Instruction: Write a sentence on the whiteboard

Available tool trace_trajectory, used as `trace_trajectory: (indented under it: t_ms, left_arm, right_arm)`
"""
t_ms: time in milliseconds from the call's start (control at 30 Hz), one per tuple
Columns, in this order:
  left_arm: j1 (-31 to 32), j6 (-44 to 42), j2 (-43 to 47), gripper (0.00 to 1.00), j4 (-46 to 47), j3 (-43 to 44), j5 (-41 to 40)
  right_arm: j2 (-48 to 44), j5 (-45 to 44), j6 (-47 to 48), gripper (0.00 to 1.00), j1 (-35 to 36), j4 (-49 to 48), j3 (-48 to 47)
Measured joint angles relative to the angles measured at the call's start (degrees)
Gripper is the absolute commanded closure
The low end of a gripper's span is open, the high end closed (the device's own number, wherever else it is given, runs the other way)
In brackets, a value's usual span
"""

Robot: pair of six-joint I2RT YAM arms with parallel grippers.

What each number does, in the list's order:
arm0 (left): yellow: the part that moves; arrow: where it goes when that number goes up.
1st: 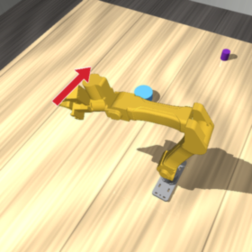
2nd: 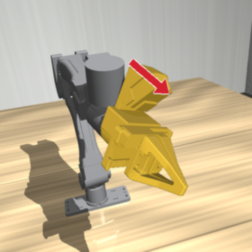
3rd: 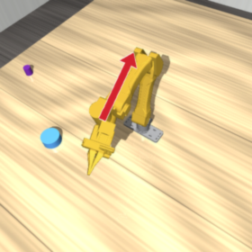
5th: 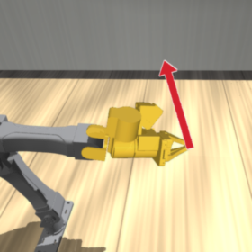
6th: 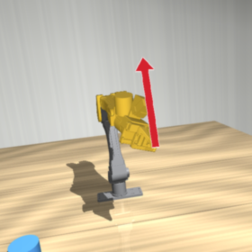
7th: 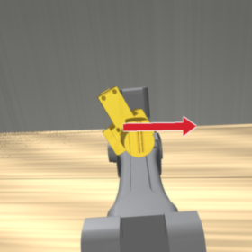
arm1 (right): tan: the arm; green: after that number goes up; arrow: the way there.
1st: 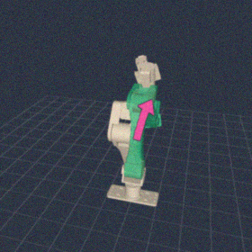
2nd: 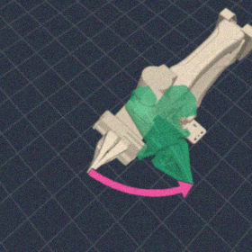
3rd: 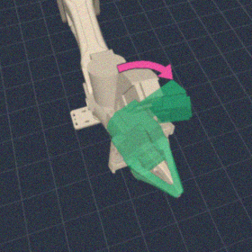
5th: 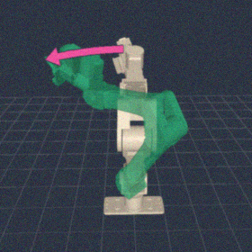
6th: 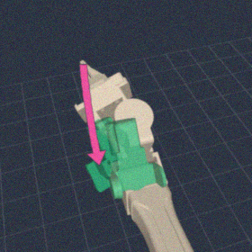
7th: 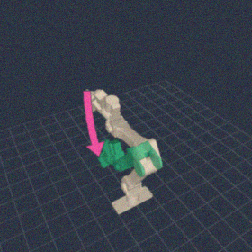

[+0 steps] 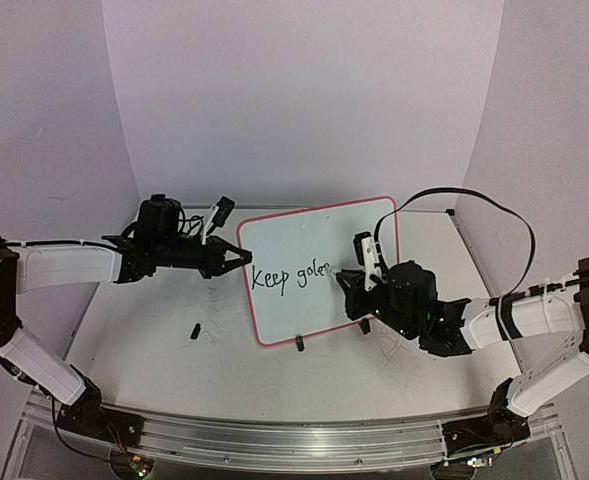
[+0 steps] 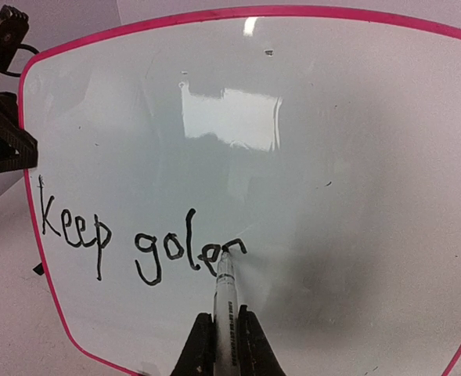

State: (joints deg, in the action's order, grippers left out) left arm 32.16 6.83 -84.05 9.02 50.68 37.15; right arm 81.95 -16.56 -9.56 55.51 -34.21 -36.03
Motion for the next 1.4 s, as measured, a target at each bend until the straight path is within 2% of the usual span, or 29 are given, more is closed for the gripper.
trace_trajectory:
  t_ms: [1400]
  left_arm:
    - [0.0, 0.02, 0.0, 1.0, -0.02, 0.0, -0.11]
  right_arm:
    - [-1.16, -2.16, -2.1, 1.0, 0.02, 2.64, 1.22]
